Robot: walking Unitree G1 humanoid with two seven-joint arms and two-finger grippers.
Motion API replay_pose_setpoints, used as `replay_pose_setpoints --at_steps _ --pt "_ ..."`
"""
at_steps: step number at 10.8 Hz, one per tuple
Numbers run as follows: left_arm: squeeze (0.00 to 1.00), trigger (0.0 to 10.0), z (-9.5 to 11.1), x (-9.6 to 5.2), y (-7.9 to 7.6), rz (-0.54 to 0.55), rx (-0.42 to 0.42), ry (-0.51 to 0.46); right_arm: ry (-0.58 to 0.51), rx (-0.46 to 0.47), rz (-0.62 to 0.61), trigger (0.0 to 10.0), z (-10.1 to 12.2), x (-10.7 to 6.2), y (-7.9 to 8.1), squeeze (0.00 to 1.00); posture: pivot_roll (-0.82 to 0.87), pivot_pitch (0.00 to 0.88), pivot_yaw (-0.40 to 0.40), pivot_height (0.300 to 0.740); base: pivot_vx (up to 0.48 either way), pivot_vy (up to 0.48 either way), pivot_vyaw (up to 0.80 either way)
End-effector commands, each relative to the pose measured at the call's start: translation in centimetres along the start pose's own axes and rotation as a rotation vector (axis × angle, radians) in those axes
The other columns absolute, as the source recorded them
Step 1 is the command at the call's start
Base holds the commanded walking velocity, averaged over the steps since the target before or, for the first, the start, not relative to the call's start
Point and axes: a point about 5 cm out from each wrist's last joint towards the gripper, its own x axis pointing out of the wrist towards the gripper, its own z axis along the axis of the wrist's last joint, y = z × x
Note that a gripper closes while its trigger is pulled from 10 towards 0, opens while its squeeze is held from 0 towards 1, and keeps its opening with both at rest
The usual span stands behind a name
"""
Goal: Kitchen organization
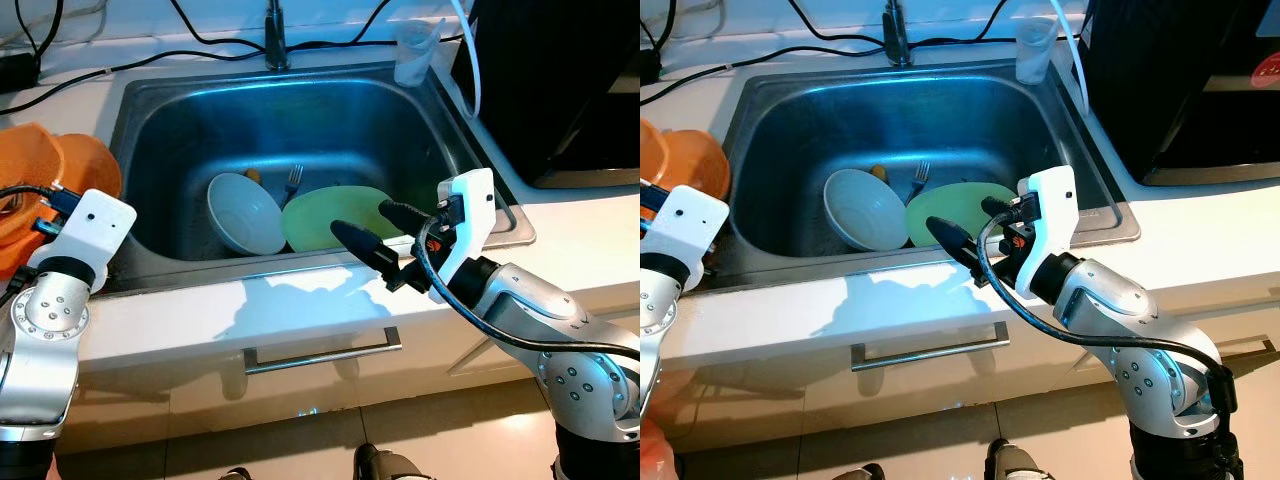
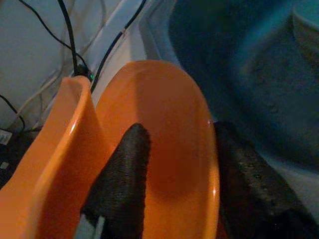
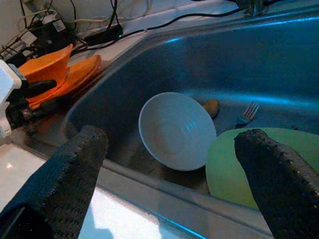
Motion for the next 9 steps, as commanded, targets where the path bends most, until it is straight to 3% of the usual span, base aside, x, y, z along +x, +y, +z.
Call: replay_pose_setpoints --at_steps 1,7,9 --pt "1.00 10.0 -5.9 -1.2 -3.5 -0.178 -0.019 0.269 -0.008 -0.013 0.015 10.0 0.3 0.1 0.2 0.00 0.08 0.195 -0.027 0.740 0.000 0.000 0.00" --pt "1.00 10.0 -3.7 -0.6 -4.1 -0.178 0.005 0.169 -0.012 -0.021 0.011 10.0 0.5 0.1 0.1 0.00 0.07 0.183 -0.026 0.740 0.000 0.000 0.00" --pt "1.00 10.0 -1.7 -0.4 -4.8 -0.197 -0.044 0.111 -0.015 -0.025 0.010 10.0 0.5 0.2 0.0 0.00 0.07 0.176 -0.025 0.740 0.000 0.000 0.00"
